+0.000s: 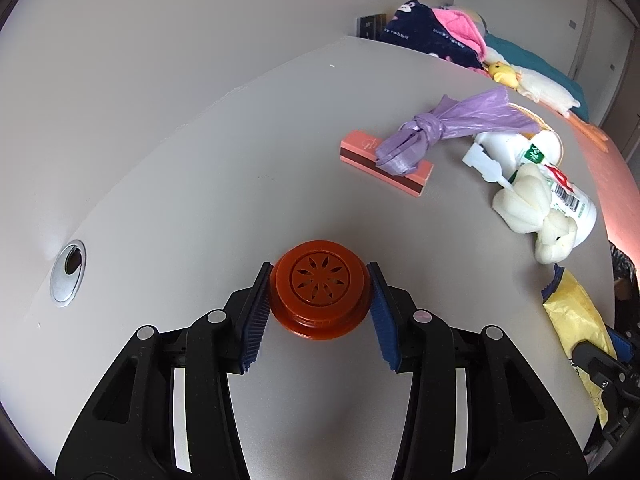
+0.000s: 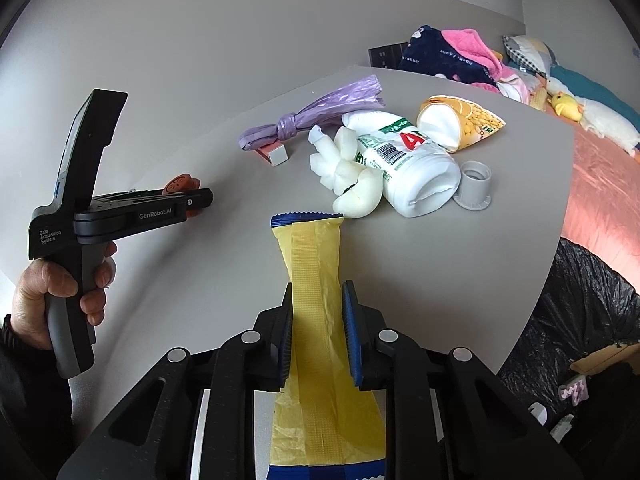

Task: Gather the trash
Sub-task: 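Grasp the orange round lid with the left gripper, then carry the orange lid with the left gripper while the right gripper carries the yellow packet toward the bag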

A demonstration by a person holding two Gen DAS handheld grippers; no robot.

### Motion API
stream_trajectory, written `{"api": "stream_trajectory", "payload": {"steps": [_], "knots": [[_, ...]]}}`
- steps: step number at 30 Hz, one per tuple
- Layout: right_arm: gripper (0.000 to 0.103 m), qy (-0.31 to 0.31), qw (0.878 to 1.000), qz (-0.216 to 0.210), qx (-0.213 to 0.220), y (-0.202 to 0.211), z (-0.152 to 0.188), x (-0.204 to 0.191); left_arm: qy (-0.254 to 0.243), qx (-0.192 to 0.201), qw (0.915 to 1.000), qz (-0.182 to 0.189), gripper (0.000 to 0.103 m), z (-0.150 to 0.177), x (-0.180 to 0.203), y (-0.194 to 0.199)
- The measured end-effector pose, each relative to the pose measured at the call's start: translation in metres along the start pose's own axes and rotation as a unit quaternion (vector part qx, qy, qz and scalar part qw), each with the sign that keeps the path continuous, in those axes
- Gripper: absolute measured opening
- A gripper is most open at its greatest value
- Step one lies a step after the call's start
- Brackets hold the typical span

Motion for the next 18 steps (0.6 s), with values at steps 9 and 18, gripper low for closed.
{"api": "stream_trajectory", "payload": {"steps": [9,18], "knots": [[0.024,-0.013,1.000,0.007,0.027,0.028,0.000,0.009,-0.037,0.030,0.9986,0.026,0.046,-0.003,0.038,0.031],[0.024,-0.029,0.998,0.017,0.049,0.053,0.001,0.024,-0.069,0.045,0.9953,0.052,0.046,0.000,0.074,0.052]]}}
Point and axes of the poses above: each gripper's, at about its wrist camera, not at the fingertips, and y roughly against the way its jaws point, x to its right, z to its underside, the point moved 9 cm from there along -y, roughly the way its jaws point, and after that the axes turned 13 degrees about -x, right-handed, at the moved point
